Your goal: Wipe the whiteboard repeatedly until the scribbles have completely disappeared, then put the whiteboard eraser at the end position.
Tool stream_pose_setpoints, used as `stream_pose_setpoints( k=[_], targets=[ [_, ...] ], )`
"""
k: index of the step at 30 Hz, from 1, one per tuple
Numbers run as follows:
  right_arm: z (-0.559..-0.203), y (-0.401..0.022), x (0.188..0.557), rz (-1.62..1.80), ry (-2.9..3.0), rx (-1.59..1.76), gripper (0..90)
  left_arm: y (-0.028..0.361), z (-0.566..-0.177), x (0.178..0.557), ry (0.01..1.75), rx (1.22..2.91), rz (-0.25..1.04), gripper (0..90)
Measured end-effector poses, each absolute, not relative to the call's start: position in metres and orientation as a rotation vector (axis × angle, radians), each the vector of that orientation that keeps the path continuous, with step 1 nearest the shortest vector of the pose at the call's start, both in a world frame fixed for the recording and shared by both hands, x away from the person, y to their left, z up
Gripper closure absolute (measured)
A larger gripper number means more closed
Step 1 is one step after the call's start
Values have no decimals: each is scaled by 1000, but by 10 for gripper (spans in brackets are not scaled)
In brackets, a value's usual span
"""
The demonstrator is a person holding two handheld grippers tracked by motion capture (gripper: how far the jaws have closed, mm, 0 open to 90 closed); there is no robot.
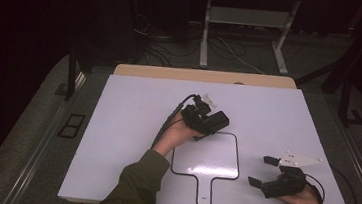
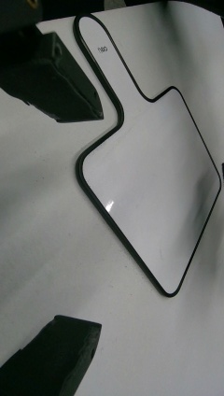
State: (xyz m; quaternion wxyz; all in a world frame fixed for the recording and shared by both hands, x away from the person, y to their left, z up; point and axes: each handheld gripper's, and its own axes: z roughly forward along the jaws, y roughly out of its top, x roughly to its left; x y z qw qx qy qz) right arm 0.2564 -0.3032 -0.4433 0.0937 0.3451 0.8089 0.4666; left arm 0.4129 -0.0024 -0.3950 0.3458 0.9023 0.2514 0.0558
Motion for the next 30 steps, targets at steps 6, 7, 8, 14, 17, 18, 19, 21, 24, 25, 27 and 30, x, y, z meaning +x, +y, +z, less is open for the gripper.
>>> stream_pose_setpoints(
  k=[6, 7, 8, 14, 17, 18, 19, 21, 24, 25, 27, 30],
  targets=[
    [-443, -303, 257, 1389, 2397, 1029, 0, 10, -387, 422, 671, 2332, 159, 392],
    [-443, -303, 257, 1389, 2400, 1027, 0, 11, -386, 424, 673, 2330, 166, 391],
    [-443, -303, 257, 1389, 2401, 1025, 0, 12, -384, 426, 678, 2330, 172, 391],
    [-443, -304, 256, 1398, 2398, 1031, 0, 19, -380, 441, 701, 2315, 192, 391],
    [-443, -304, 256, 1400, 2398, 1031, 0, 19, -380, 449, 712, 2310, 194, 391],
    [-443, -304, 256, 1400, 2398, 1033, 0, 19, -381, 452, 714, 2308, 199, 391],
    [-443, -304, 256, 1400, 2399, 1030, 0, 19, -381, 454, 716, 2307, 199, 391],
    [-443, -304, 256, 1398, 2400, 1035, 0, 19, -381, 459, 715, 2311, 204, 391],
    [-444, -304, 257, 1395, 2405, 1036, 0, 18, -383, 466, 728, 2302, 215, 391],
    [-444, -304, 257, 1397, 2404, 1034, 0, 17, -385, 468, 732, 2301, 220, 391],
    [-443, -304, 256, 1399, 2403, 1033, 0, 17, -387, 474, 727, 2314, 227, 391],
    [-443, -303, 256, 1407, 2404, 1026, 0, 15, -395, 482, 730, 2321, 238, 391]
  ],
)
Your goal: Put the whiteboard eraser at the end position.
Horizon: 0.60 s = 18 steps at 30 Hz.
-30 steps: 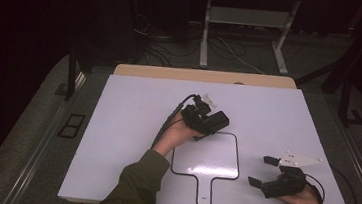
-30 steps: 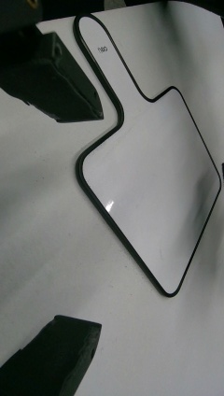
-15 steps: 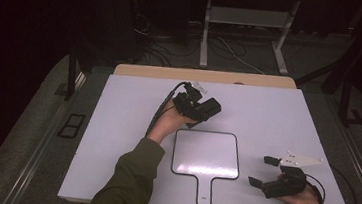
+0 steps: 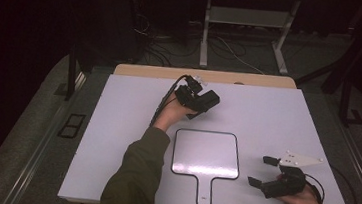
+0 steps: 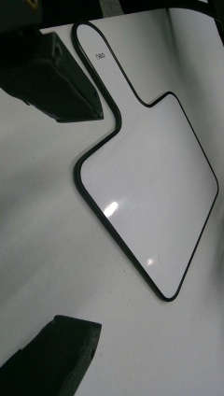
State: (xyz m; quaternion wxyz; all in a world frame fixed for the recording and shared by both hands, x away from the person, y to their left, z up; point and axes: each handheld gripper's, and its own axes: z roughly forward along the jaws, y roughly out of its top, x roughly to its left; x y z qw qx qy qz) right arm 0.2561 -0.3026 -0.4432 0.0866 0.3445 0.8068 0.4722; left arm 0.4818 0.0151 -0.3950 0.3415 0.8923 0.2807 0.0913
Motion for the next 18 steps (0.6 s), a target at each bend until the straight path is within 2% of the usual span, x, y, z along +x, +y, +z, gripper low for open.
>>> stream_pose_setpoints(
  k=[8, 18],
  targets=[
    [-443, -302, 256, 1414, 2407, 1027, 0, 10, -415, 500, 750, 2346, 219, 390],
    [-444, -303, 257, 1416, 2408, 1032, 0, -7, -435, 506, 784, 2373, 228, 389]
  ],
)
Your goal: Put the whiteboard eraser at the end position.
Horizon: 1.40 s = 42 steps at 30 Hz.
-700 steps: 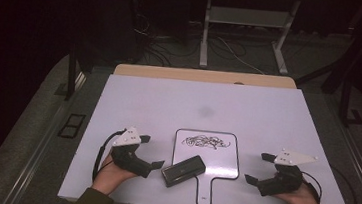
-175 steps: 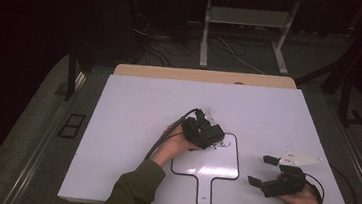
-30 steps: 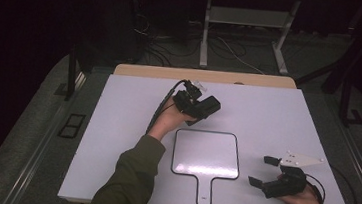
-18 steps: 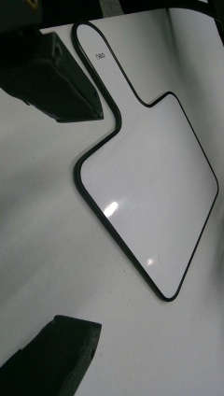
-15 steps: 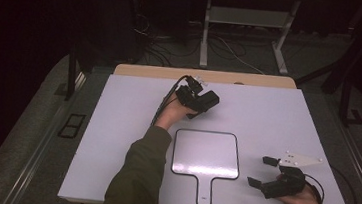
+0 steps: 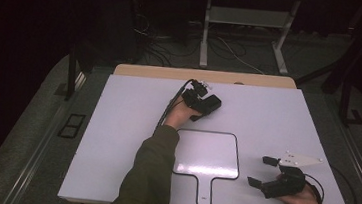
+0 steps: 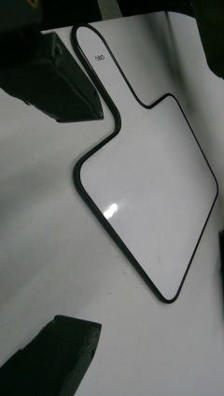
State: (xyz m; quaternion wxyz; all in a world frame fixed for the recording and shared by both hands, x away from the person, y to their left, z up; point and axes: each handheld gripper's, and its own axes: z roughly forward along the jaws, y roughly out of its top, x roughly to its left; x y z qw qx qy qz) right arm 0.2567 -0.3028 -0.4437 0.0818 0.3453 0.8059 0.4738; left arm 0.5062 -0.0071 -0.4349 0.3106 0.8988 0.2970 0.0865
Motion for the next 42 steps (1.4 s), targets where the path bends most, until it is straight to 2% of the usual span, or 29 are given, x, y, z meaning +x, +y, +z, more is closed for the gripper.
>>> stream_pose_setpoints(
  k=[12, 31, 42],
  targets=[
    [-445, -305, 258, 1420, 2406, 1040, 0, -7, -438, 507, 794, 2344, 224, 377],
    [-448, -305, 269, 1447, 2428, 1048, 0, 3, -420, 500, 774, 2289, 241, 230],
    [-448, -301, 270, 1443, 2448, 1038, 0, 18, -410, 478, 742, 2242, 246, 178]
  ],
)
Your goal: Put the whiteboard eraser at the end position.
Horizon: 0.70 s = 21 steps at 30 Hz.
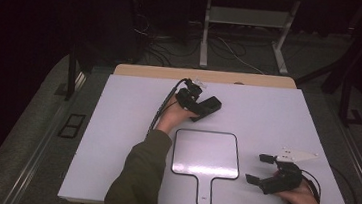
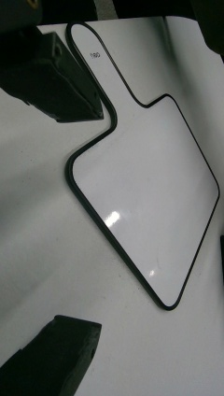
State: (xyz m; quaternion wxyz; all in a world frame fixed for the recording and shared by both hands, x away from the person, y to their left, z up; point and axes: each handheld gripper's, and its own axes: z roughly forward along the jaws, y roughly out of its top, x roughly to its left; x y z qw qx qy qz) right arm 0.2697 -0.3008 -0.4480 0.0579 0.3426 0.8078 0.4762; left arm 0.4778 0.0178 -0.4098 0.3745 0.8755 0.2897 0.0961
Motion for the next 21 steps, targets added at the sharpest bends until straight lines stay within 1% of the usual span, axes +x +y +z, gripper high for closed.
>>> stream_pose_setpoints(
  k=[6, 11, 14, 21],
  targets=[
    [-448, -301, 270, 1436, 2452, 1035, 0, 28, -411, 465, 756, 2212, 227, 134],
    [-449, -301, 269, 1430, 2457, 1035, 0, 35, -411, 454, 765, 2189, 222, 117],
    [-449, -300, 269, 1427, 2459, 1033, 0, 37, -409, 447, 741, 2204, 232, 97],
    [-449, -301, 269, 1425, 2458, 1034, 0, 42, -404, 428, 729, 2169, 229, 68]
  ],
)
